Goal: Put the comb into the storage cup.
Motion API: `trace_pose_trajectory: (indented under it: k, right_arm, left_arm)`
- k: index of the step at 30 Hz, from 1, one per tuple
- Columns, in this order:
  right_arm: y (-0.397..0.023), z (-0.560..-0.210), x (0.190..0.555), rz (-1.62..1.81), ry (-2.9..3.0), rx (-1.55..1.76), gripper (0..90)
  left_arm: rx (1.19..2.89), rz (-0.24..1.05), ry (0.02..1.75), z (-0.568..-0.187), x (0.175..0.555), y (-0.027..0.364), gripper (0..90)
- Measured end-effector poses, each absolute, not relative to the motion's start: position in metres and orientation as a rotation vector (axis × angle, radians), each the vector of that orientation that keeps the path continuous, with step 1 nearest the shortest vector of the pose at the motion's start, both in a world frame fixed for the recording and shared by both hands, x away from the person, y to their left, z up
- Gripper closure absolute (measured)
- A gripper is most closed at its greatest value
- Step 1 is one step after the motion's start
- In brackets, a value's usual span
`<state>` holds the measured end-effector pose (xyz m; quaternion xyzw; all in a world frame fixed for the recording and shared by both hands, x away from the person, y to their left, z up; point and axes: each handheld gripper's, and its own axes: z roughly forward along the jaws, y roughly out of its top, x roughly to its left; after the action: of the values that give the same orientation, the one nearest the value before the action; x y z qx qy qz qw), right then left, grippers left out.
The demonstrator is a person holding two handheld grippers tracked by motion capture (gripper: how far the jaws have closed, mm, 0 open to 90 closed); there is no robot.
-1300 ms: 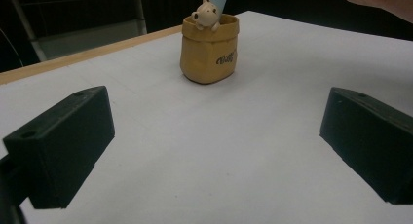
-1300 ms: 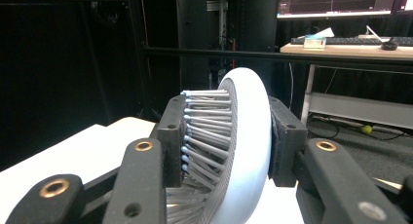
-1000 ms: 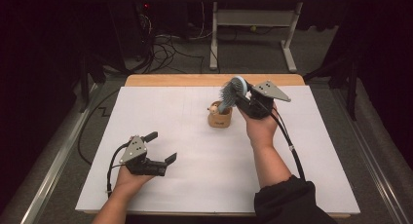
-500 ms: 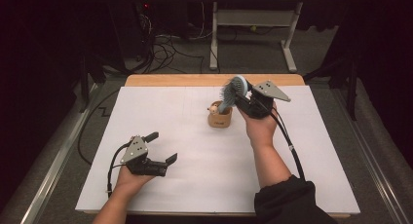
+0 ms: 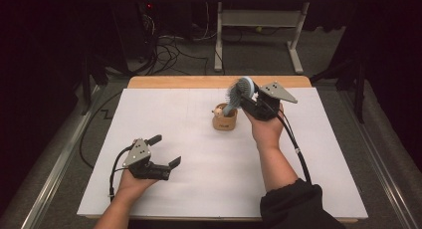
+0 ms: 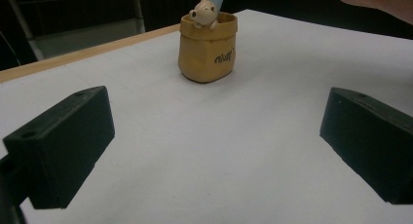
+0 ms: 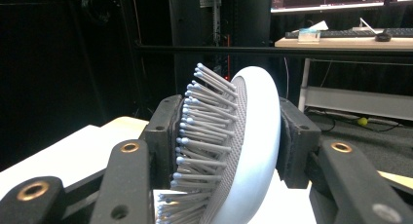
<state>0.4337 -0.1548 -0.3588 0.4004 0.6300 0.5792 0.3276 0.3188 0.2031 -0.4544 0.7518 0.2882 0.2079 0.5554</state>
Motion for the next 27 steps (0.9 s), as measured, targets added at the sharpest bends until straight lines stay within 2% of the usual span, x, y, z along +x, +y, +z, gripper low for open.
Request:
trace_pose_trajectory:
  k: [20, 27]
  right_arm:
    - [-0.1585, -0.3579, 0.4357, 1.494, 1.662, 1.074, 48.2]
    - [-0.1604, -0.3578, 0.4369, 1.500, 1.666, 1.084, 43.0]
  left_arm:
    - [1.774, 0.488, 0.682, -0.4542, 0.3188, 0.2036, 0.0]
    - [1.777, 0.488, 0.681, -0.4542, 0.3187, 0.2036, 0.0]
